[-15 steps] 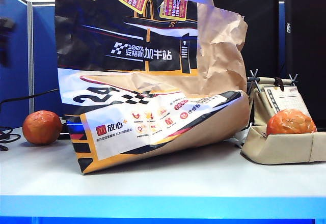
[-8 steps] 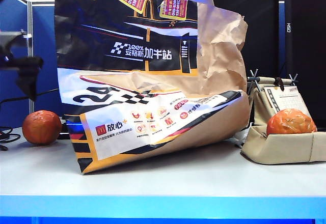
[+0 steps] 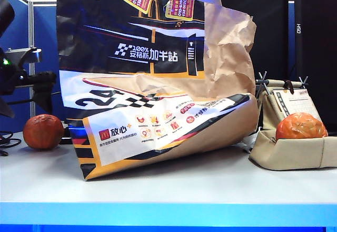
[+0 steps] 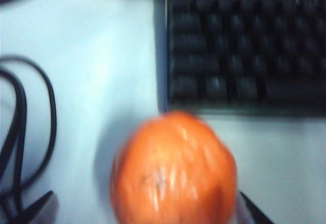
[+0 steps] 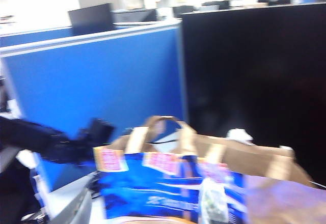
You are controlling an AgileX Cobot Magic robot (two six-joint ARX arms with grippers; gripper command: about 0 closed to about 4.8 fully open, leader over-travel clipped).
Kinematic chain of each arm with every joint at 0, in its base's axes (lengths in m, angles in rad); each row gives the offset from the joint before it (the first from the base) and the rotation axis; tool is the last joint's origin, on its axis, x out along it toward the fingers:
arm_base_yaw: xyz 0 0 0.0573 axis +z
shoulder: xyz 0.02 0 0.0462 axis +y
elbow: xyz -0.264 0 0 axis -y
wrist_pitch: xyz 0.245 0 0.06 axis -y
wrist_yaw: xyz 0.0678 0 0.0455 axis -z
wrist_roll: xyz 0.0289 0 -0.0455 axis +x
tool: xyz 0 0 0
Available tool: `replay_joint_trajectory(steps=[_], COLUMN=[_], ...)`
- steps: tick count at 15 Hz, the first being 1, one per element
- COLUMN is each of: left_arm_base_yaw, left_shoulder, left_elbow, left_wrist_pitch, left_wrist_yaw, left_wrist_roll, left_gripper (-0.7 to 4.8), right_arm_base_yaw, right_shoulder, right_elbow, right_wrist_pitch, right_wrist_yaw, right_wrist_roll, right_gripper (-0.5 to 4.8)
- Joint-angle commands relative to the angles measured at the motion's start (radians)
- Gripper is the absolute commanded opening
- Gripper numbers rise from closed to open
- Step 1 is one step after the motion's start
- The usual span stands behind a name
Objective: Open the paper bag and put two oranges into the paper bag.
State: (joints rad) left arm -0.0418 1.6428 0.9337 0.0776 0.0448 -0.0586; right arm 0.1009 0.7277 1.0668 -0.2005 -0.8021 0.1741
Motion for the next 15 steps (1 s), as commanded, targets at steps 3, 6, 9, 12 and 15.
replay_joint_trajectory(steps=[3,6,9,12,15], left_arm_base_yaw=[-0.001,0.0,0.0,0.0,0.0], left_shoulder=[0.088,0.121,0.162,0.22,0.218], left_elbow=[0.003,0.003,0.021,0.051,0.054], left_wrist_pitch=[0.05,0.127,0.146,0.111,0.161], left_wrist_yaw=[0.028,0.026,0.027,0.028,0.031], left_wrist_roll=[-0.01,-0.028,-0.029,-0.029,-0.028], left_gripper=[4.79,4.79,4.79,3.03,0.14], right_arm_base_yaw=[0.064,0.064,0.064,0.064,0.064], right_shoulder=[-0.003,-0.003,-0.004,-0.004,0.011], right_elbow=[0.007,0.007,0.007,0.007,0.006], right_wrist_pitch=[0.016,0.01,0.01,0.007,-0.07], right_wrist_yaw=[0.026,0.026,0.027,0.053,0.068], right_wrist_roll=[-0.002,0.0,0.002,0.002,0.001], right_gripper=[2.7,2.7,2.7,2.7,2.7])
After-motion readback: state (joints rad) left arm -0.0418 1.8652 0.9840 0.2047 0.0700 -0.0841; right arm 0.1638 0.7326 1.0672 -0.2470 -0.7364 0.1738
